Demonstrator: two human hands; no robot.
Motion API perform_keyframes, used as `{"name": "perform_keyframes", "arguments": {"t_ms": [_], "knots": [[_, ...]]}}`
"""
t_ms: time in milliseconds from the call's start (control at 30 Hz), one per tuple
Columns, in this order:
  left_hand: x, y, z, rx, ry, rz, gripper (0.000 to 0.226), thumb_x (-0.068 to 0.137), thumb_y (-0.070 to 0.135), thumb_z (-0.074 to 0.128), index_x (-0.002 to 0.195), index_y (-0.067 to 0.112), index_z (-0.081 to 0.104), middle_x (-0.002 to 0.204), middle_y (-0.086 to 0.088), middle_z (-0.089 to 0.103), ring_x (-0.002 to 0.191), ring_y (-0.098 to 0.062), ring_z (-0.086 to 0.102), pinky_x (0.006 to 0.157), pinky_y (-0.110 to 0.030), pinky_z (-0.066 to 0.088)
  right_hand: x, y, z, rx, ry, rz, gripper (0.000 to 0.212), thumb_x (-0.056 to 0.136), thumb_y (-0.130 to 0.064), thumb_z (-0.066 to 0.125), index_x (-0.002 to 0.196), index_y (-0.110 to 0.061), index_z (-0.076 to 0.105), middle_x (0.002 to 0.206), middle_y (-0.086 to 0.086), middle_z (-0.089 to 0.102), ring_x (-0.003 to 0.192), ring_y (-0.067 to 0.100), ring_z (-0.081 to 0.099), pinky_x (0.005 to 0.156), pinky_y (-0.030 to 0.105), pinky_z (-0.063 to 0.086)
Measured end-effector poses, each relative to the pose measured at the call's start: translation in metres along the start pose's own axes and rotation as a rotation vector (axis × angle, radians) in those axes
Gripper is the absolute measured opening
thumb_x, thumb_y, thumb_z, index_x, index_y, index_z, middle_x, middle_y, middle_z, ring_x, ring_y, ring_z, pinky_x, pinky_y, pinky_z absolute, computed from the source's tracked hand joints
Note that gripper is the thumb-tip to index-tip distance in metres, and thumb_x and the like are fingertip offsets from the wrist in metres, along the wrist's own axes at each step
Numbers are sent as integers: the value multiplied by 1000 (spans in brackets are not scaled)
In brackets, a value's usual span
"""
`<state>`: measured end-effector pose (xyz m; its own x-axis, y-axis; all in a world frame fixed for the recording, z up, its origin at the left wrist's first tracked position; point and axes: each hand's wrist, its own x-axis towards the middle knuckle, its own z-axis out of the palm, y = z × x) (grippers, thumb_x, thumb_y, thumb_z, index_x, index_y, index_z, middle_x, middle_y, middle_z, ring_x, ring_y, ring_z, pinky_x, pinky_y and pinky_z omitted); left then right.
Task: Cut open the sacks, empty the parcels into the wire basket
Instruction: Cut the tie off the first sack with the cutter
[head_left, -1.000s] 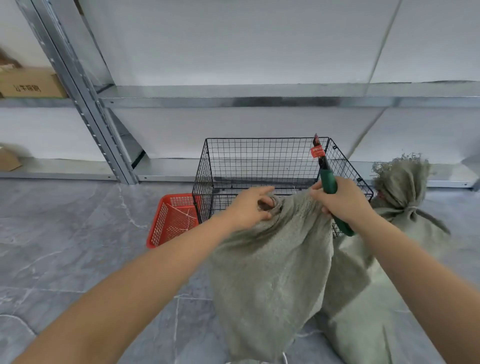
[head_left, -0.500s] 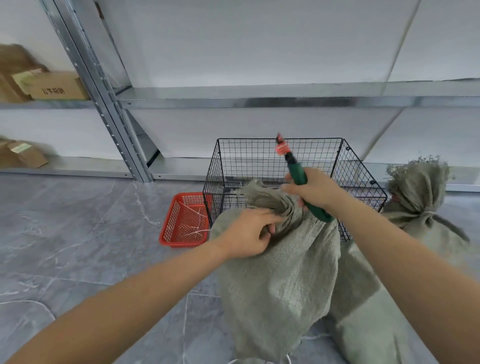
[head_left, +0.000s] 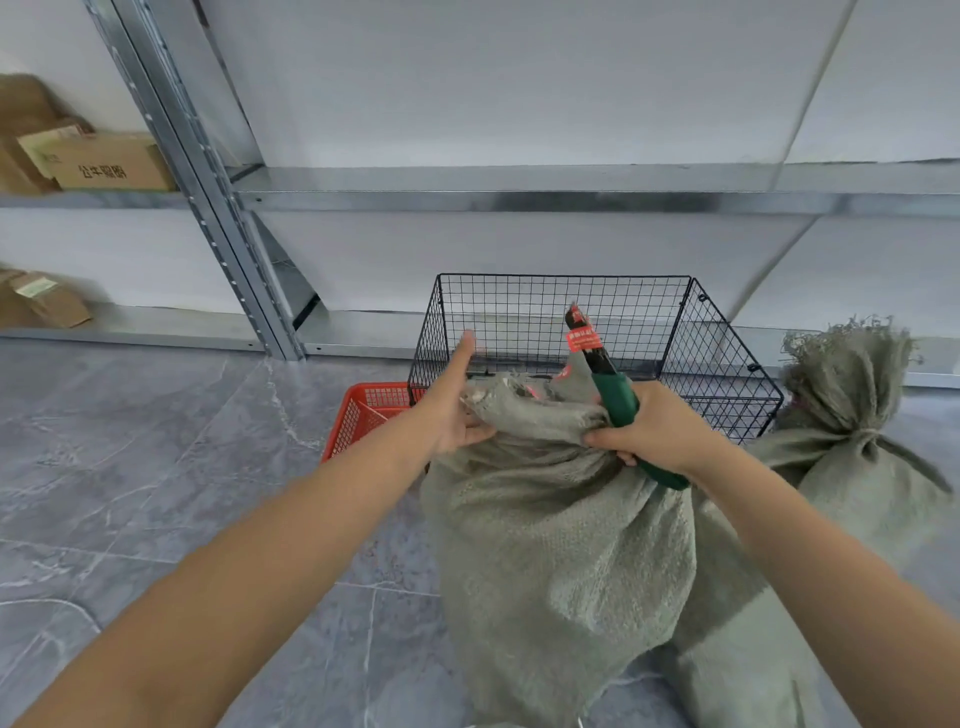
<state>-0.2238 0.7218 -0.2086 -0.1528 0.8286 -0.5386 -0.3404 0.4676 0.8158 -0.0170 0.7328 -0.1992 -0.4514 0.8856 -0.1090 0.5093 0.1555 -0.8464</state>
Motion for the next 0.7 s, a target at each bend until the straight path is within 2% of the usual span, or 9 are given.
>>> {"name": "perform_keyframes", "arguments": {"t_ms": [100, 167, 200, 333, 400, 500, 567, 600, 700], "knots": [[-8, 7, 1, 139, -177, -20, 11, 91, 23, 53, 95, 13, 55, 84, -6, 64, 65, -15, 62, 59, -26, 52, -7, 3, -6, -60, -57, 16, 21, 74, -3, 73, 79, -13, 56, 49, 0, 52, 35, 2, 48, 43, 14, 43], [-12, 6, 5, 286, -224, 43, 24, 89, 2, 53, 111, 9, 56, 79, -3, 65, 52, -10, 59, 43, -18, 48, -12, 3, -8, -70, -99, 39, 22, 71, -5, 76, 82, -13, 59, 51, -3, 53, 36, 1, 47, 45, 14, 42], [-12, 5, 7, 324, -228, 84, 34, 87, -2, 52, 120, 9, 53, 84, -2, 64, 57, -10, 57, 43, -18, 46, -14, 2, -10, -67, -123, 47, 22, 70, -8, 77, 83, -14, 61, 50, -6, 54, 37, 1, 47, 46, 15, 43], [-21, 0, 18, 431, -189, 242, 41, 88, -3, 50, 125, 17, 50, 91, 5, 57, 75, -13, 57, 59, -24, 52, -22, -6, -17, -41, -119, 35, 28, 64, -32, 77, 84, -15, 66, 57, -4, 59, 43, 7, 48, 51, 19, 44], [-24, -3, 23, 482, -187, 331, 42, 88, -2, 53, 123, 21, 51, 92, 7, 59, 81, -15, 60, 67, -26, 51, -27, -14, -20, -45, -37, 29, 42, 63, -45, 70, 83, -9, 66, 53, -1, 54, 43, 9, 46, 52, 20, 42], [-38, -4, 33, 386, -238, 375, 36, 90, -1, 49, 116, 24, 50, 102, 1, 60, 90, -19, 60, 77, -30, 52, -34, -26, -19, -46, 143, 21, 59, 64, -53, 66, 83, 2, 62, 52, 1, 47, 45, 11, 45, 54, 24, 39], [-49, -7, 41, 320, -312, 434, 41, 89, -2, 47, 123, 22, 45, 109, -1, 56, 97, -19, 58, 84, -33, 49, -38, -35, -14, -2, 243, 12, 56, 65, -54, 68, 78, 0, 59, 53, -3, 48, 45, 8, 47, 55, 24, 39], [-57, -8, 47, 334, -338, 498, 45, 88, -3, 48, 127, 20, 41, 109, 2, 54, 99, -15, 57, 85, -29, 48, -41, -38, -10, 5, 271, 7, 51, 64, -55, 69, 73, -6, 58, 54, -5, 50, 47, 7, 48, 55, 23, 40], [-69, -16, 61, 396, -331, 664, 53, 83, -8, 53, 125, 20, 36, 113, 5, 51, 105, -6, 52, 92, -22, 45, -50, -44, -7, 56, 262, -2, 34, 66, -46, 74, 69, -17, 56, 58, -7, 56, 50, 5, 52, 54, 20, 41]]}}
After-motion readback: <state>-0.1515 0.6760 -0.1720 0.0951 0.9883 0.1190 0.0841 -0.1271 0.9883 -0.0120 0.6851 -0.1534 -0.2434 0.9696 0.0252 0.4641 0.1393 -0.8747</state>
